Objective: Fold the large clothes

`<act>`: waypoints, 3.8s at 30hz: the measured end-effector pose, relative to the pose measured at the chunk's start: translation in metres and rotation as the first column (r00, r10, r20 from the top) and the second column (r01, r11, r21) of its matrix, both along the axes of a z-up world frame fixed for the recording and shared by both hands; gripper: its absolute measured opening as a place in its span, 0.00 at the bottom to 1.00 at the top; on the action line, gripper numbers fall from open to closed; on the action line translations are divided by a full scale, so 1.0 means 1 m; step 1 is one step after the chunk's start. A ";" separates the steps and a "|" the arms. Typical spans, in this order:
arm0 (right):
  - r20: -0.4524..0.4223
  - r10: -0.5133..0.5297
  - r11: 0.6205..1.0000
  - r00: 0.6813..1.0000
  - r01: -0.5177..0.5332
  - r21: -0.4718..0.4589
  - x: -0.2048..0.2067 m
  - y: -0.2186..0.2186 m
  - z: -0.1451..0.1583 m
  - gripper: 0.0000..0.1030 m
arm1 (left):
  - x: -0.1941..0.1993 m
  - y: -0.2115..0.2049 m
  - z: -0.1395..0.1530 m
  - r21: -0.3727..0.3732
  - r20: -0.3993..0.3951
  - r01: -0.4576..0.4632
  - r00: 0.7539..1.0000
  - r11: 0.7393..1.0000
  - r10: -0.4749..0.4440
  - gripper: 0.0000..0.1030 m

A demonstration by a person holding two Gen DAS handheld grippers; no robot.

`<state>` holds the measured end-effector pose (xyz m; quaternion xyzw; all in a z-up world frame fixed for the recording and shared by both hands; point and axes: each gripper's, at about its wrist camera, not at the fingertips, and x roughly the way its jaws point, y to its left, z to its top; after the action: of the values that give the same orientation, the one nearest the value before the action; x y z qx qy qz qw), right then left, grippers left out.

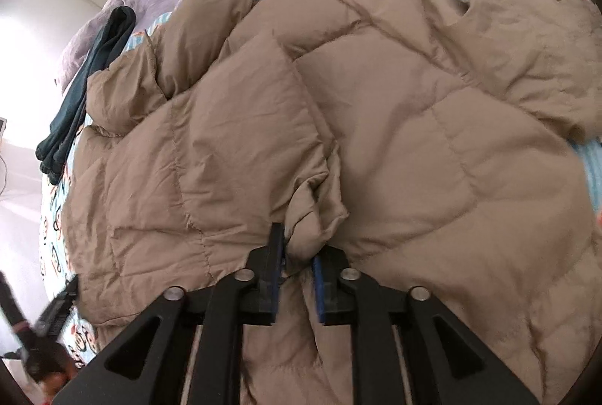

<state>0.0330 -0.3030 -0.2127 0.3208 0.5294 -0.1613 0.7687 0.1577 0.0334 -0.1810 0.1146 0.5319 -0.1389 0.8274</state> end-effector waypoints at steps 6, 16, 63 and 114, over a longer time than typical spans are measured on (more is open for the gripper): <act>0.031 -0.021 1.000 0.999 0.021 0.003 -0.032 -0.005 0.033 0.59 | -0.006 0.009 0.022 -0.034 -0.023 -0.006 1.000 0.999 0.005 0.16; 0.000 -0.018 0.996 1.000 0.018 0.087 -0.088 0.010 0.040 0.77 | -0.054 -0.001 0.053 -0.050 -0.012 0.023 1.000 0.998 -0.023 0.91; 0.209 -0.679 0.692 0.703 0.520 0.501 -0.200 -0.398 -0.033 0.95 | -0.133 -0.285 0.040 -0.037 -0.156 0.213 0.964 0.976 -0.216 0.92; 0.105 0.407 0.911 0.908 -0.393 -0.127 0.040 0.032 0.015 0.07 | -0.031 -0.078 0.026 -0.130 -0.075 -0.179 0.982 0.975 0.170 0.92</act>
<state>0.0735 -0.2707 -0.1976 0.1751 0.5241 -0.0063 0.8335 0.1266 -0.0444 -0.1550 0.0062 0.5554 -0.1051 0.8249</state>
